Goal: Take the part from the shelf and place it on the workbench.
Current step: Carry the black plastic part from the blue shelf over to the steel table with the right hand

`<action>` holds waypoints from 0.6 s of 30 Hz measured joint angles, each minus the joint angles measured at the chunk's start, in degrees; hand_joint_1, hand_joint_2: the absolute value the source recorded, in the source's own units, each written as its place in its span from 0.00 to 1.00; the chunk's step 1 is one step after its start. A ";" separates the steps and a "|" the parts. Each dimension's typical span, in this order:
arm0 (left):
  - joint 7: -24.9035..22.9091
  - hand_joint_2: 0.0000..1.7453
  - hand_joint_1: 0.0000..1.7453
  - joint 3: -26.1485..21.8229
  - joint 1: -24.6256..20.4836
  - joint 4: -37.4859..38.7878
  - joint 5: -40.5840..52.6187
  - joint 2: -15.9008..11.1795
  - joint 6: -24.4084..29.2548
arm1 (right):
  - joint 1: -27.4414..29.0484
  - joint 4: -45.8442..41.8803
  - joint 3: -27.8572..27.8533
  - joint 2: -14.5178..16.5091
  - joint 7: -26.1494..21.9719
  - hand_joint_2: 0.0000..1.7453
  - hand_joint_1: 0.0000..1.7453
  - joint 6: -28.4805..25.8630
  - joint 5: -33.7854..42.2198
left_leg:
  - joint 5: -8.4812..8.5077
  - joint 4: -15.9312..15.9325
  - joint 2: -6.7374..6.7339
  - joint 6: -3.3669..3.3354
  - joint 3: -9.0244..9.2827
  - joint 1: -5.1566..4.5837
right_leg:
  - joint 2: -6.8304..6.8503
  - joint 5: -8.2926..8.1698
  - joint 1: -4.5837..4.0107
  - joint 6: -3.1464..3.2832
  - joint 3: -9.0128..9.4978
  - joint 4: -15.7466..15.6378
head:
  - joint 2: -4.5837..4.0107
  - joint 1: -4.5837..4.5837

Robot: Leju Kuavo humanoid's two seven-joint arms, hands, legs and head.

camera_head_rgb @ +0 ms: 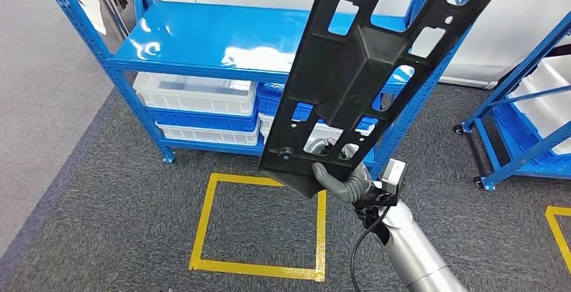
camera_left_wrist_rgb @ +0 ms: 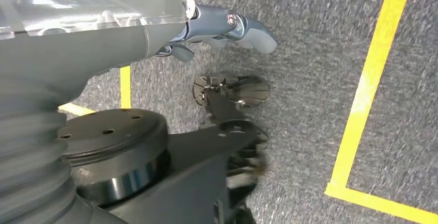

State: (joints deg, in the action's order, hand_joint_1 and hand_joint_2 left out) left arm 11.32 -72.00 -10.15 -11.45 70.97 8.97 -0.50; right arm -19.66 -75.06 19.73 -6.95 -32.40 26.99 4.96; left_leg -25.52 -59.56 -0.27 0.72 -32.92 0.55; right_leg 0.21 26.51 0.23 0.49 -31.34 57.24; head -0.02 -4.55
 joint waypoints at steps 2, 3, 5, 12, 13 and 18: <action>-0.01 1.00 0.00 0.02 0.01 0.00 0.00 0.01 0.02 | 0.01 -0.02 -0.07 0.00 -0.04 1.00 0.96 0.03 0.02 | -0.15 1.41 0.08 -0.62 0.67 -0.26 | -0.06 -0.16 -0.09 -0.57 -0.30 0.14 | 0.00 0.00; -0.02 1.00 0.00 0.02 0.02 0.00 0.00 0.02 0.03 | 0.03 -0.02 -0.09 0.00 -0.04 1.00 0.96 0.07 0.01 | -0.03 1.63 0.08 -0.95 0.56 -0.22 | -0.08 -0.21 -0.07 -0.89 -0.38 0.15 | 0.00 0.00; 0.00 1.00 0.00 0.03 -0.05 0.00 0.00 0.06 0.10 | 0.01 -0.07 -0.27 -0.01 -0.07 1.00 0.96 0.21 0.00 | 0.29 2.07 0.06 -1.64 0.45 -0.08 | -0.11 0.83 0.07 -1.51 -1.15 1.46 | 0.00 0.00; 0.18 1.00 0.00 0.07 -0.10 0.00 -0.01 0.15 0.17 | 0.11 0.01 -0.58 -0.04 -0.34 1.00 0.96 0.38 -0.17 | 0.71 2.05 0.73 -2.43 -0.11 -0.36 | -0.26 4.47 0.33 -2.05 -7.68 14.30 | 0.00 0.00; 0.20 1.00 0.00 0.08 -0.16 0.00 -0.01 0.15 0.17 | 0.10 0.03 -0.67 -0.06 -0.38 1.00 0.96 0.11 -0.27 | 0.72 2.00 1.13 -2.40 -0.10 -0.39 | -0.76 2.13 0.29 -1.72 -5.72 10.11 | 0.00 0.00; 0.32 1.00 0.00 0.20 -0.29 0.00 0.15 0.34 0.17 | 0.15 0.02 -1.19 -0.15 -0.64 1.00 0.96 -0.23 -0.72 | 1.32 1.94 2.95 -1.26 -1.06 -0.31 | -2.68 -0.86 0.00 -0.66 -1.54 0.24 | 0.00 0.00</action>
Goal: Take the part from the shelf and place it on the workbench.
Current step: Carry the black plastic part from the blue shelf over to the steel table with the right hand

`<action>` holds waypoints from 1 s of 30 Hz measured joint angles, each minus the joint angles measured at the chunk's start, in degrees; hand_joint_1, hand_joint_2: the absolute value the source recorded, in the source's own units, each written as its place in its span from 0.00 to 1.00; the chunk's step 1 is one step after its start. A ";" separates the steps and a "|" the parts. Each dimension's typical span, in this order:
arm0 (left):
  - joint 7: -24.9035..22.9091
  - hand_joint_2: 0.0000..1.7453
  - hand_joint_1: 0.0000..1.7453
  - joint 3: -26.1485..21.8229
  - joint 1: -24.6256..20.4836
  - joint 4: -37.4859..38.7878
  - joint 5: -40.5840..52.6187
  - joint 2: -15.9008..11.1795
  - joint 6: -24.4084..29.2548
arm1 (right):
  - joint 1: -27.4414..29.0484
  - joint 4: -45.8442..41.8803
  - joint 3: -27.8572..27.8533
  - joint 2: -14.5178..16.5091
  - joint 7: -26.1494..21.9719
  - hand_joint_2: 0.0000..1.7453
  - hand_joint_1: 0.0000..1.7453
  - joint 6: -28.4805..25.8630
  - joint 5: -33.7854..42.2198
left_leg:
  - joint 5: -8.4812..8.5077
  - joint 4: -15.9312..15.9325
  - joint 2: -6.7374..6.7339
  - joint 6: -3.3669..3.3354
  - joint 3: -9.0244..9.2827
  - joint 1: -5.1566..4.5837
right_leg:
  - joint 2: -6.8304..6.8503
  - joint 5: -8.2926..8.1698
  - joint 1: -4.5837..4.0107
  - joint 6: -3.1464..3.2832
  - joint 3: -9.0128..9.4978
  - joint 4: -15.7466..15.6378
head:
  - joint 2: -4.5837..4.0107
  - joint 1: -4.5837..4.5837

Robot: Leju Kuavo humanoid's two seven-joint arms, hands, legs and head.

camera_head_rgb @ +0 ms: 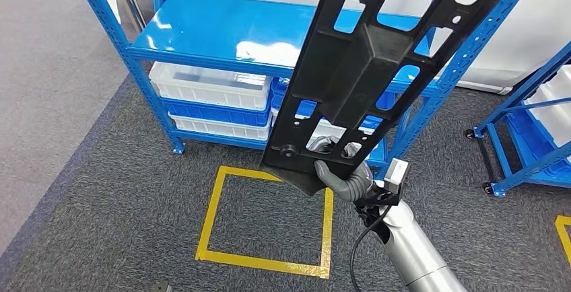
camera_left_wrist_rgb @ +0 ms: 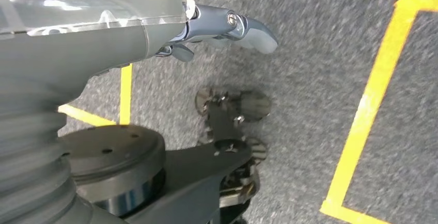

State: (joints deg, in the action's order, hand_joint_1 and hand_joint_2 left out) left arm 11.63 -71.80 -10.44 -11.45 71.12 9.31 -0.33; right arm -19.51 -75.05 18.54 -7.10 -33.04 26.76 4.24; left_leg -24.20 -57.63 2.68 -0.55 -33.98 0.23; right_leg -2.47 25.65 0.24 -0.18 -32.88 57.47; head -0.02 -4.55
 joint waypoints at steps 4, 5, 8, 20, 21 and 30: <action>0.02 1.00 0.00 0.02 0.11 0.00 0.03 0.01 0.01 | -0.04 -0.09 -0.09 0.08 -0.21 1.00 0.96 -0.01 -0.11 | -3.65 -5.71 -1.20 1.09 -2.75 -0.07 | 2.17 -0.67 0.46 0.77 0.59 -1.33 | 0.00 -0.02; 0.02 1.00 0.00 0.02 0.11 0.00 0.03 0.01 0.01 | -0.05 -0.09 -0.13 0.07 -0.26 1.00 0.96 -0.01 -0.15 | -5.57 -9.65 -1.64 1.32 -4.52 -0.03 | 2.66 -0.67 0.42 0.89 0.61 -1.36 | 0.00 -0.02; 0.02 1.00 0.00 0.02 0.25 0.00 -0.02 0.00 0.01 | -0.03 -0.03 -0.12 0.07 -0.28 1.00 0.96 -0.01 -0.40 | -7.15 -16.37 -2.09 1.85 -7.55 0.24 | 4.16 -0.51 0.39 0.88 0.57 -1.12 | 0.00 -0.02; 0.03 1.00 0.00 0.02 0.08 0.01 -0.13 -0.02 0.02 | -0.13 0.00 -0.12 0.10 -0.32 1.00 0.96 -0.01 -0.52 | -0.04 -0.41 -2.41 -1.21 -0.32 0.05 | 3.55 6.07 0.49 -1.83 -3.49 9.18 | 0.00 0.01; 0.03 1.00 0.00 0.02 0.08 0.01 -0.12 -0.02 0.01 | -0.05 0.01 -0.12 0.09 -0.32 1.00 0.96 -0.01 -0.54 | 0.02 -0.44 -1.88 -1.31 -0.41 -0.02 | 3.11 7.73 0.50 -1.87 -5.50 13.32 | 0.00 0.01; -0.17 1.00 0.00 0.07 0.18 0.02 0.10 0.20 0.18 | 0.10 -0.01 -0.18 -0.03 -0.37 1.00 0.96 0.05 -0.72 | 0.62 -0.76 3.68 -0.22 -1.34 0.09 | -1.79 0.31 0.25 -0.02 -0.38 0.80 | 0.00 0.00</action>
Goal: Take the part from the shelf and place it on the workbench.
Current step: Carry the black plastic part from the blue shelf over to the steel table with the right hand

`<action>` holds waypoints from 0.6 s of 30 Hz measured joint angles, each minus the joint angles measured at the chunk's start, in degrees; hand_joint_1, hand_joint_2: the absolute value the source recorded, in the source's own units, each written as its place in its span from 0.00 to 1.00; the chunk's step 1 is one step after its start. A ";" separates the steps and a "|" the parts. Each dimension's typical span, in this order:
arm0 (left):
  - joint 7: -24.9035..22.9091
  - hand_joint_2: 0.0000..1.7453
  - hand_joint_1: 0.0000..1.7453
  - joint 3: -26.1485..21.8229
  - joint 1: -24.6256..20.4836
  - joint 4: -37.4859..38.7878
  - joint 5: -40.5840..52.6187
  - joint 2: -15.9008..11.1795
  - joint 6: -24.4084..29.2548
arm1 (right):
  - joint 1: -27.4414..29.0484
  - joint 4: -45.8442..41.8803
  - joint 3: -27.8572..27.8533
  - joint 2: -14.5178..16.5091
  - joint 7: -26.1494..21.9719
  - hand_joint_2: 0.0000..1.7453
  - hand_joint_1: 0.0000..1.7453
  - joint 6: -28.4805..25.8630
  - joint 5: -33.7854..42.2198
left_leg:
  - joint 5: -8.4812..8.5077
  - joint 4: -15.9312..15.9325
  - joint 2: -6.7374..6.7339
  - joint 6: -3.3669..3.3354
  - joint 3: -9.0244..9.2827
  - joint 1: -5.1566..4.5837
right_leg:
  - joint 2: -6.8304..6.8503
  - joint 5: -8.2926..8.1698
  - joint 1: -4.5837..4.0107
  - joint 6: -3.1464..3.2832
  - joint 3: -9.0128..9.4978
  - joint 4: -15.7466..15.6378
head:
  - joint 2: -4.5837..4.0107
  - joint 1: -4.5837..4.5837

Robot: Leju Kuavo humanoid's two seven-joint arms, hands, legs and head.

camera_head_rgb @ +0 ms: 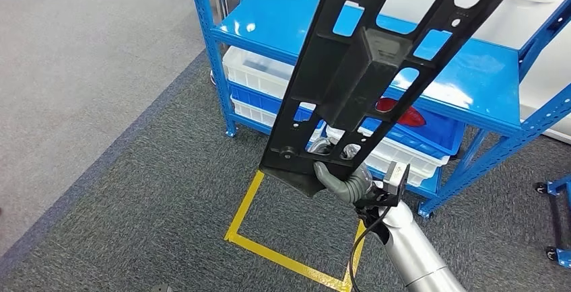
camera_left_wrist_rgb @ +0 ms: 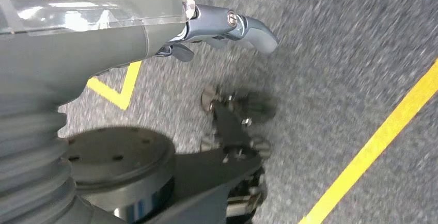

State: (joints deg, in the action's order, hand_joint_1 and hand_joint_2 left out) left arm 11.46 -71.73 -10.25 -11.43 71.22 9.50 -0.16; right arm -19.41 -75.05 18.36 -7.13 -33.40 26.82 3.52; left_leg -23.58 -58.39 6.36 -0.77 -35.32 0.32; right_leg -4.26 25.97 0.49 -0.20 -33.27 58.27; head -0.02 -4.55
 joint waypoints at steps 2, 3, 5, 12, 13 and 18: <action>-0.01 1.00 0.00 0.00 0.16 0.00 -0.01 0.00 0.02 | -0.08 -0.02 0.02 0.04 -0.02 1.00 0.96 0.06 -0.04 | -0.16 -0.06 0.06 0.64 -0.26 -0.05 | 1.39 -0.36 0.26 0.37 0.39 -0.86 | 0.00 0.00; 0.01 1.00 0.00 0.00 0.18 0.00 -0.03 0.00 0.03 | -0.14 -0.03 0.02 0.07 -0.03 1.00 0.96 0.06 -0.05 | -1.01 -1.12 -0.98 0.89 -0.75 -0.18 | 2.18 -0.60 0.42 0.64 0.65 -1.40 | 0.00 -0.01; 0.03 1.00 0.00 0.00 0.06 0.00 -0.05 -0.01 0.05 | -0.19 -0.02 0.02 0.09 -0.08 1.00 0.96 0.07 -0.05 | -4.47 -6.90 -4.09 1.33 -3.28 -0.25 | 3.74 -0.84 0.44 0.99 0.95 -1.98 | 0.00 -0.02; 0.03 1.00 0.00 0.02 -0.08 0.00 0.05 -0.07 0.10 | -0.20 0.08 0.02 0.10 -0.18 1.00 0.96 0.09 -0.04 | -2.19 -3.90 -8.74 1.89 -0.43 0.09 | 8.53 -0.19 0.11 0.40 1.01 -1.29 | 0.00 -0.02; 0.03 1.00 0.00 0.03 -0.17 0.00 0.09 -0.08 0.13 | -0.21 0.07 0.02 0.10 -0.22 1.00 0.96 0.08 -0.03 | -1.44 -1.19 -9.63 1.47 0.94 -0.08 | 9.00 -0.04 -0.06 0.15 1.00 -1.09 | 0.00 -0.02; -0.04 1.00 0.00 0.04 -0.10 0.00 0.18 -0.09 0.14 | -0.24 -0.10 -0.01 0.08 -0.40 1.00 0.96 -0.04 0.01 | -0.87 0.54 -7.99 -0.56 1.27 -0.24 | 9.11 1.24 -0.02 -1.27 0.71 0.21 | 0.00 -0.01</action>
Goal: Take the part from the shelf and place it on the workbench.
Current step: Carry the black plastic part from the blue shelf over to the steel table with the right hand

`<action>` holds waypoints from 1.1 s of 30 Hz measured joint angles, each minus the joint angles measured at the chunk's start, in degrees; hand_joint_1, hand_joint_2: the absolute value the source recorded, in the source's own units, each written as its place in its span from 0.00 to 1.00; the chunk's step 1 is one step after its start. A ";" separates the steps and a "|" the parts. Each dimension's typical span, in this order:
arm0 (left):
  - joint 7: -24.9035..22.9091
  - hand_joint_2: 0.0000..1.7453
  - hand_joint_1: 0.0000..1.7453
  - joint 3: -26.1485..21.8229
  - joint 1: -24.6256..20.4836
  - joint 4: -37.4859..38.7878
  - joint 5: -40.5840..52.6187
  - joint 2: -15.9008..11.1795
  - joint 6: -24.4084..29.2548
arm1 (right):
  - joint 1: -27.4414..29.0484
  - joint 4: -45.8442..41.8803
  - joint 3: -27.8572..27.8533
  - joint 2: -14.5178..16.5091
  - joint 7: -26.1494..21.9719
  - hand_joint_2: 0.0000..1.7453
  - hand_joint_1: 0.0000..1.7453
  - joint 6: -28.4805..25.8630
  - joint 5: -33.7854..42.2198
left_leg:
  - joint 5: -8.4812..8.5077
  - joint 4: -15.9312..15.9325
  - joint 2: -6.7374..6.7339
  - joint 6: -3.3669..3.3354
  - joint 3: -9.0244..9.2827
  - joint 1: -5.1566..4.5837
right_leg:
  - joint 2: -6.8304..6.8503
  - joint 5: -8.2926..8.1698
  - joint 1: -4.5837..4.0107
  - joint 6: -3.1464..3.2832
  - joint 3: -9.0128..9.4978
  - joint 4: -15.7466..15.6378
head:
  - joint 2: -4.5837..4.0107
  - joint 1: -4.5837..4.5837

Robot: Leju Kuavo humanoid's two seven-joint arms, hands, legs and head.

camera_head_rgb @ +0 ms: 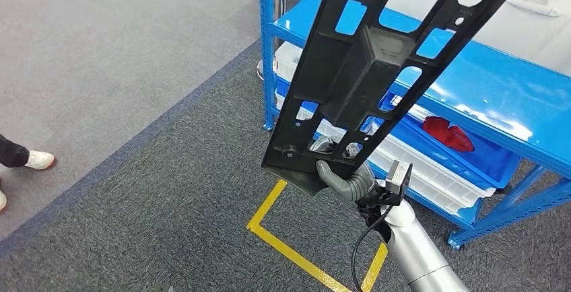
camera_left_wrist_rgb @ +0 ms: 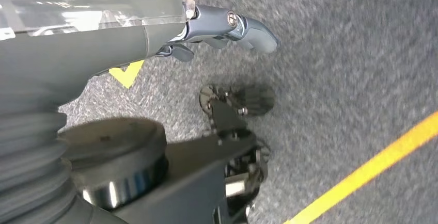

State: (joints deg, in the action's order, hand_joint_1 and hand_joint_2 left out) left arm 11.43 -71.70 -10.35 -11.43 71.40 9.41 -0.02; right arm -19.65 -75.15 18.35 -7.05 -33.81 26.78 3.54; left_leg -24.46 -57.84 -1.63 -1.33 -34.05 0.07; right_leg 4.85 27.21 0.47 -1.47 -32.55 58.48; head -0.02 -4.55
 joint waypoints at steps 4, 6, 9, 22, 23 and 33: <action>-0.02 1.00 0.00 0.01 -0.20 0.00 -0.03 -0.07 -0.16 | 0.16 -0.14 -0.04 -0.02 -0.08 1.00 0.96 -0.12 0.06 | 0.42 0.13 2.34 -0.76 -0.19 0.05 | -4.27 6.37 0.30 -0.57 -5.91 12.70 | 0.00 0.01; -0.03 1.00 0.00 -0.01 -0.01 0.00 -0.19 -0.10 -0.24 | 0.35 -0.13 -0.04 -0.03 -0.05 1.00 0.96 -0.13 0.07 | 0.45 -0.09 3.85 -0.82 -0.29 -0.05 | -4.50 5.98 0.29 -0.46 -7.27 15.15 | 0.00 0.01; 0.03 1.00 0.00 -0.02 0.24 0.00 -0.52 -0.14 -0.24 | 0.34 -0.18 -0.04 -0.05 -0.05 1.00 0.96 0.12 0.14 | 0.40 -0.50 6.04 -0.61 -0.43 -0.09 | -6.81 0.30 0.35 0.30 -2.89 5.35 | 0.00 0.01; 0.13 1.00 0.00 0.01 0.91 0.02 0.01 -0.40 -0.24 | 2.38 -3.44 -0.37 -0.89 0.29 1.00 0.96 0.35 0.86 | -5.18 -14.32 1.86 2.78 -7.22 0.67 | -2.17 -1.49 0.42 2.01 0.23 -1.59 | 0.00 -0.10; 0.11 1.00 0.00 0.01 0.95 0.02 0.02 -0.41 -0.24 | 2.61 -3.68 -0.42 -0.97 0.33 1.00 0.96 0.34 0.95 | -3.33 -10.69 1.31 2.73 -5.17 0.70 | -1.54 -1.34 0.42 1.87 0.29 -1.45 | 0.00 -0.10; -0.34 1.00 0.00 0.03 1.48 0.02 0.19 -0.18 -0.27 | 5.63 -7.61 -2.74 -2.18 0.52 1.00 0.96 -0.54 2.40 | 0.27 0.45 2.27 -0.58 0.18 0.37 | -3.58 4.43 0.39 -0.79 -2.82 6.87 | 0.00 -0.08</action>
State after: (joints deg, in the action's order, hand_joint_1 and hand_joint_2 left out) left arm 11.09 -71.67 -8.87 -11.41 71.59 9.23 -0.30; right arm -14.02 -82.76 15.61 -9.23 -33.28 26.24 5.93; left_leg -24.19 -57.39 0.65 -1.91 -33.87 0.44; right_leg 1.27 31.64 0.86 -2.26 -35.37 65.35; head -0.02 -4.63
